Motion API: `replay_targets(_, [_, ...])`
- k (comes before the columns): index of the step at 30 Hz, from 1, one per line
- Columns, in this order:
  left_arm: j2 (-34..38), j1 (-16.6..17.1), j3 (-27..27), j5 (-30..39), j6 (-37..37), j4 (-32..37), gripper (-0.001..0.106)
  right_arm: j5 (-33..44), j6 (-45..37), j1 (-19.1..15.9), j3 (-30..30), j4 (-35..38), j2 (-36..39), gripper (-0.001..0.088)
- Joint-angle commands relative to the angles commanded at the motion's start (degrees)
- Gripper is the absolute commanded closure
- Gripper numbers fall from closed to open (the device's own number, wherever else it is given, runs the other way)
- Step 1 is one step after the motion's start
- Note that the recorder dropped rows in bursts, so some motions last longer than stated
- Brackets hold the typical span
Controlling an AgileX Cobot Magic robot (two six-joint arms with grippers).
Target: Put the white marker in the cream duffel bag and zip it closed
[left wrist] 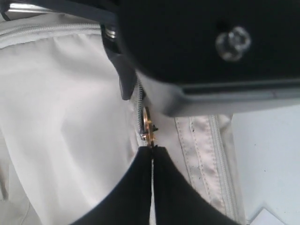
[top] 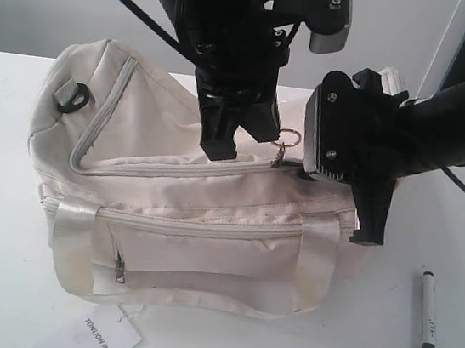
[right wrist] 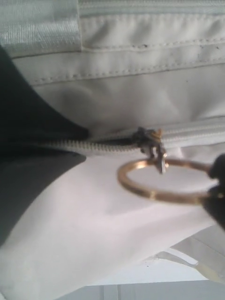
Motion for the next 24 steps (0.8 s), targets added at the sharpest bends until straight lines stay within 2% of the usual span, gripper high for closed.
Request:
replay_targets(5, [0.0, 0.0, 0.0, 4.3, -1.3, 3.1, 0.105, -0.5, 2.3, 0.0, -0.1, 0.0, -1.4, 0.0868])
replay_targets(13, [0.0, 0.1, 0.0, 9.1, -7.3, 10.0, 0.105, -2.2, 4.3, 0.0, -0.1, -0.1, -2.3, 0.0868])
replay_targets(18, [0.1, 0.6, 0.1, 11.3, -8.2, 10.4, 0.105, -2.8, 4.8, 0.0, -0.1, -0.1, -2.3, 0.0868])
replay_targets(24, [0.1, 3.3, 1.4, 11.3, -8.7, 10.7, 0.105, -3.2, 4.8, 0.0, -0.1, -0.1, -2.3, 0.0868])
